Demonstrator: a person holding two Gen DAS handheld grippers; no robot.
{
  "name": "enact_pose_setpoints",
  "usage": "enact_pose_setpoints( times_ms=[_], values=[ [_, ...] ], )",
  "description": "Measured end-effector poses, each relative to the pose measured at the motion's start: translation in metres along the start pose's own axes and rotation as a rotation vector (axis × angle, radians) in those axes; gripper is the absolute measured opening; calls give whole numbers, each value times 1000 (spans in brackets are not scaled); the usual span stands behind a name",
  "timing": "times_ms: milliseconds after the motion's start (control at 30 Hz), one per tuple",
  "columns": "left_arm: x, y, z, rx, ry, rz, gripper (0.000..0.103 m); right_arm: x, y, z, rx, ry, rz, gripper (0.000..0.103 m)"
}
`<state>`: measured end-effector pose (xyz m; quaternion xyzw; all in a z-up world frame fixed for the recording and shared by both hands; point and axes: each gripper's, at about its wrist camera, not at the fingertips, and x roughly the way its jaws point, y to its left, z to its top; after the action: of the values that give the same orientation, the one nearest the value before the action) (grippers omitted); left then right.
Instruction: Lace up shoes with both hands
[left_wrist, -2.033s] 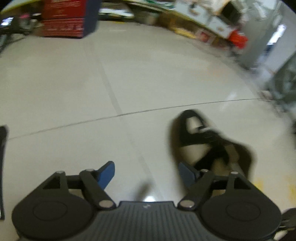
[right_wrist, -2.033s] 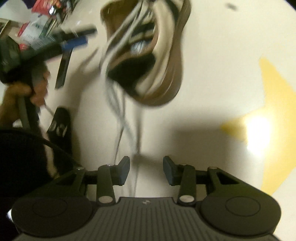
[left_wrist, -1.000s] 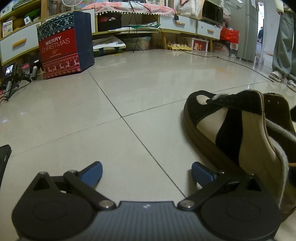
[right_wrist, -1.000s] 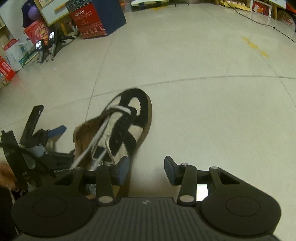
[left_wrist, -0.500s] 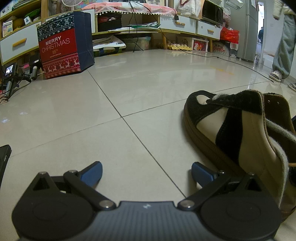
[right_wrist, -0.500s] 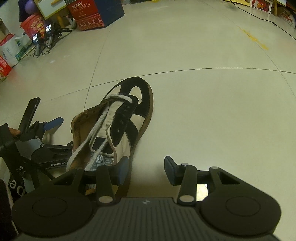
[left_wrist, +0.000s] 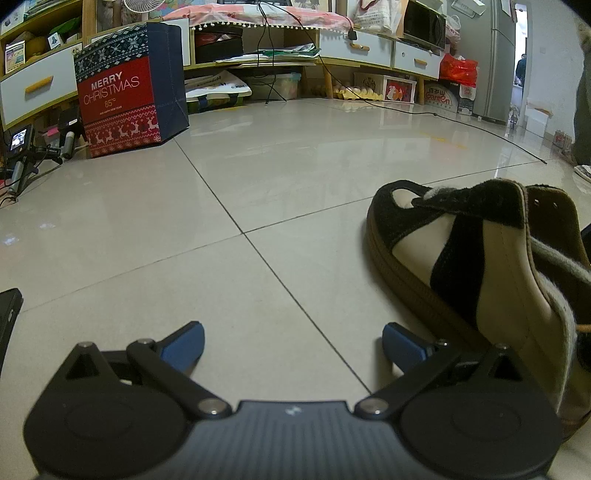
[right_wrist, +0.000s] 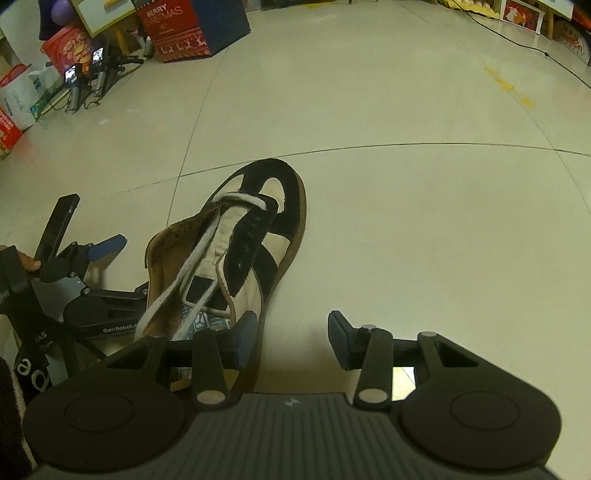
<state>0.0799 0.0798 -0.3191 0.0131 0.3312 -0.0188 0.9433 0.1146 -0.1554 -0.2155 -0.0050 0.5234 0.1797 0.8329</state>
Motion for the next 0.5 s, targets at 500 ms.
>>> enact_pose_setpoints(
  times_ms=[500],
  values=[
    [0,0,0,0,0,0,103,-5,-6,2,5,-17,10,46]
  ],
)
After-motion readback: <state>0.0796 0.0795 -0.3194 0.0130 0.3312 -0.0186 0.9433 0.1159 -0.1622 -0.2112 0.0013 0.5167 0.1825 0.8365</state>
